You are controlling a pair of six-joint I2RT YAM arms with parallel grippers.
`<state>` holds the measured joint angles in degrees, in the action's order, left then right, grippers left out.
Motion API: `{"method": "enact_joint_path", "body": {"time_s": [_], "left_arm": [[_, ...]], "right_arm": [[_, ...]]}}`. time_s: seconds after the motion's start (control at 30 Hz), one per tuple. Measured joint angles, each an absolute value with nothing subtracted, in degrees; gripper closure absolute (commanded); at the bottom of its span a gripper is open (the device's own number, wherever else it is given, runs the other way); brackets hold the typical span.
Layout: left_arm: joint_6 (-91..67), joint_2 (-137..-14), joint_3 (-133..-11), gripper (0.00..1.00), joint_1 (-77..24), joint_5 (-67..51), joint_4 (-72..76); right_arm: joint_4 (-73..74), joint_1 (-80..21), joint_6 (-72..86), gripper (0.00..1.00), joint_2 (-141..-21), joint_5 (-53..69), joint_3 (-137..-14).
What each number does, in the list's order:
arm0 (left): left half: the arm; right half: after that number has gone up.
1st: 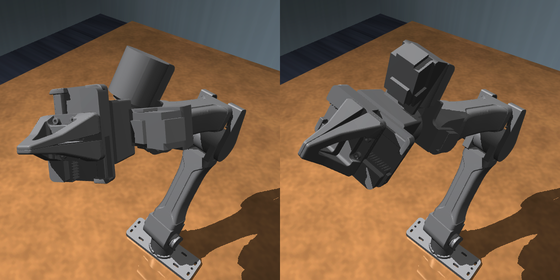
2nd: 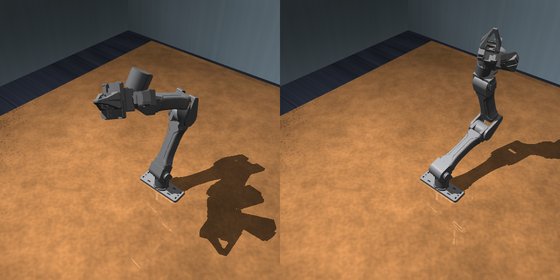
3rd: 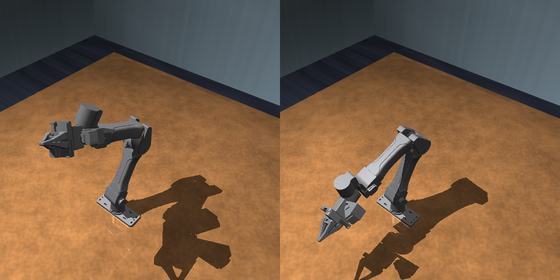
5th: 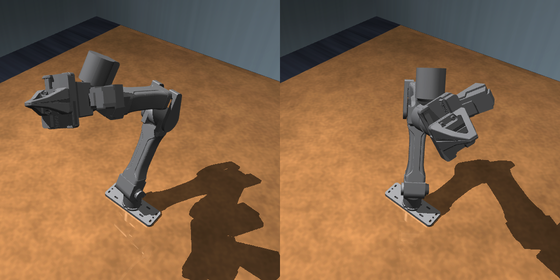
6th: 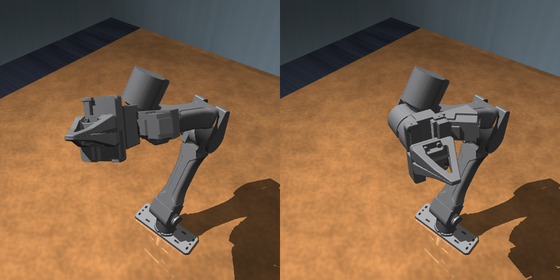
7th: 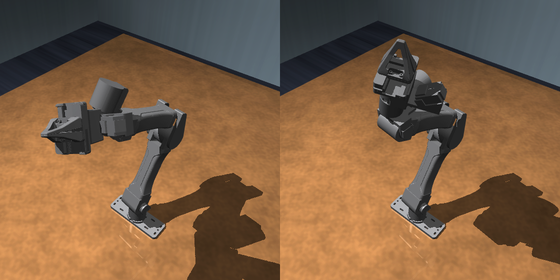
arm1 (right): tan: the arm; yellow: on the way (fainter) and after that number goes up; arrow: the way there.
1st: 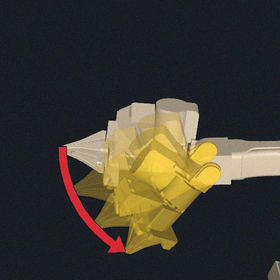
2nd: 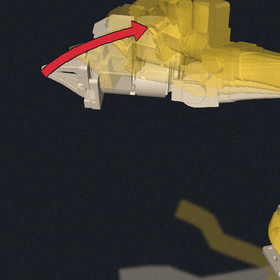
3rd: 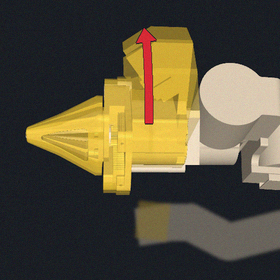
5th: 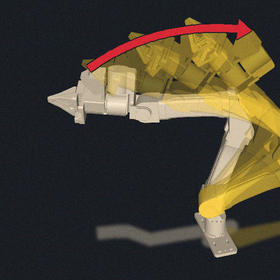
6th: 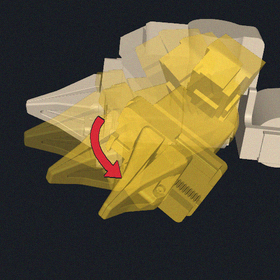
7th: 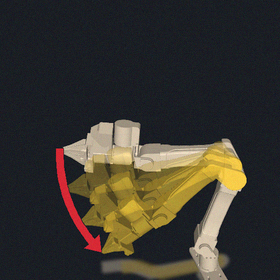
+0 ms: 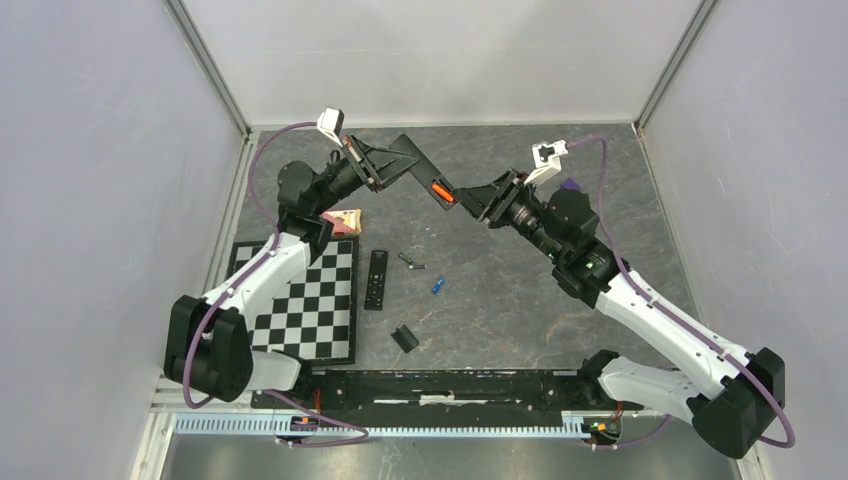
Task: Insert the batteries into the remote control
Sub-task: Load the battery into the remote control.
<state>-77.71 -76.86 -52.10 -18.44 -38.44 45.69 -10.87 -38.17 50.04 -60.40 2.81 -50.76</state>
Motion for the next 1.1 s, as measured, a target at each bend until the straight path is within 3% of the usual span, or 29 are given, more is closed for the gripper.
{"method": "enact_joint_path", "body": {"time_s": [0.67,1.1], "left_arm": [[-77.8,-76.9,-51.1,0.98,-18.4,-37.3,45.7],[-77.5,-76.6,-50.6,0.98,-18.3,-35.8,41.3]], "right_arm": [[-12.1,-38.1,47.9,0.69,-61.5,5.9,-50.8],[-11.9,-37.9,44.4,0.67,-63.0,6.6,-50.8]]}}
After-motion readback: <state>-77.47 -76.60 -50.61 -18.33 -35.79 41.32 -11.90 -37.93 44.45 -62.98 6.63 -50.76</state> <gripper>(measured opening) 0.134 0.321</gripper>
